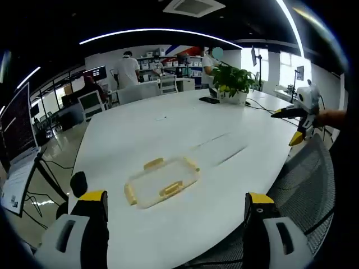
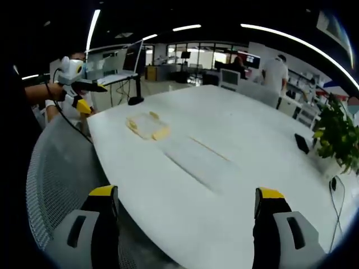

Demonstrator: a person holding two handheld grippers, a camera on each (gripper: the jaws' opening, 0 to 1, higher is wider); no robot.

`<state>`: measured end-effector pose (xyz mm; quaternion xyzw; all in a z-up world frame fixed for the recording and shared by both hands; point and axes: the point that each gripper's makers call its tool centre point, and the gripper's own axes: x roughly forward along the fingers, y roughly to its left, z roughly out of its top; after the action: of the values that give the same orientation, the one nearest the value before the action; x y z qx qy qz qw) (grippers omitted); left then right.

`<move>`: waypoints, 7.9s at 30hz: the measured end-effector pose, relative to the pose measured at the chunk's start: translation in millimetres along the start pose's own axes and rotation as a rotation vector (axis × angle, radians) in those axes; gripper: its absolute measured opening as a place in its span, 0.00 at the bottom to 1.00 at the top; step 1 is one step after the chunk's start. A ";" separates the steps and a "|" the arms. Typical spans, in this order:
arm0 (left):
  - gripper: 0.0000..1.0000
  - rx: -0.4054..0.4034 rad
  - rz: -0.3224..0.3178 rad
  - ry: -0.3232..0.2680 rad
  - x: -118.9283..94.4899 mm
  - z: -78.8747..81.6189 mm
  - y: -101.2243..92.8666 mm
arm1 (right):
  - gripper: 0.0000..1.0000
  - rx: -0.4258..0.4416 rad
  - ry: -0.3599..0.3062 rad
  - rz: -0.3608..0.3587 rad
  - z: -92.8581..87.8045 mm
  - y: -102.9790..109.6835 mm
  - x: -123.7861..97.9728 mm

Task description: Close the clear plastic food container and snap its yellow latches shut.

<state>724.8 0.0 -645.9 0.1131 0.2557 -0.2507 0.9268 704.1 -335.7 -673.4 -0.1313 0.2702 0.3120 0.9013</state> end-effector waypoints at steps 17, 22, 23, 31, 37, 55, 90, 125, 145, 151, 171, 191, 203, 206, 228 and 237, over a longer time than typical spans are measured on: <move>0.99 -0.001 -0.007 0.003 -0.4 -1.1 -1.9 | 1.00 -0.009 0.007 0.006 -1.0 0.2 -1.2; 0.99 0.002 -0.002 0.002 -0.6 -1.2 -1.3 | 1.00 -0.010 0.007 0.006 -0.8 -0.2 -1.7; 0.99 0.002 -0.002 0.002 -0.5 -1.2 -1.4 | 1.00 -0.011 0.007 0.006 -0.8 -0.4 -1.8; 0.99 0.001 -0.005 0.002 -0.1 -1.7 -1.6 | 1.00 -0.012 0.008 0.007 -0.3 -0.5 -2.3; 0.99 0.001 -0.006 0.002 0.1 -1.4 -1.5 | 1.00 -0.011 0.008 0.007 0.7 -1.5 -2.7; 0.99 0.004 -0.009 0.001 0.2 2.6 0.8 | 1.00 -0.015 0.008 0.007 2.7 -4.4 -4.4; 0.99 0.056 -0.066 0.030 5.5 6.0 6.9 | 0.99 -0.082 0.007 0.088 24.3 -2.9 1.5; 0.98 0.131 -0.114 0.056 21.6 8.0 27.6 | 0.95 -0.225 0.007 0.247 60.9 3.5 48.3; 0.96 0.158 -0.156 0.113 39.1 -10.9 39.0 | 0.93 -0.295 0.018 0.328 76.9 11.1 80.7; 0.94 0.166 -0.171 0.133 44.1 -17.9 43.0 | 0.93 -0.316 0.029 0.350 80.9 13.6 90.9; 0.85 0.246 -0.236 0.214 63.3 -35.6 51.5 | 0.85 -0.389 0.081 0.411 81.2 28.9 126.3; 0.69 0.370 -0.314 0.307 90.6 -45.3 72.2 | 0.74 -0.427 0.111 0.457 86.4 41.0 157.6; 0.63 0.439 -0.368 0.360 103.3 -45.8 87.7 | 0.68 -0.443 0.129 0.483 90.2 52.2 179.6; 0.60 0.456 -0.380 0.372 107.2 -46.9 90.7 | 0.66 -0.444 0.137 0.488 91.7 53.4 185.5; 0.49 0.589 -0.489 0.472 129.4 -65.7 99.9 | 0.52 -0.496 0.179 0.561 85.1 76.8 220.2; 0.46 0.638 -0.533 0.487 134.4 -69.5 100.5 | 0.47 -0.511 0.208 0.585 85.5 81.2 232.1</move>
<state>848.3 54.2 -767.6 0.3779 0.3957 -0.5116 0.6625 840.3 -124.4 -740.9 -0.2994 0.2996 0.5977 0.6807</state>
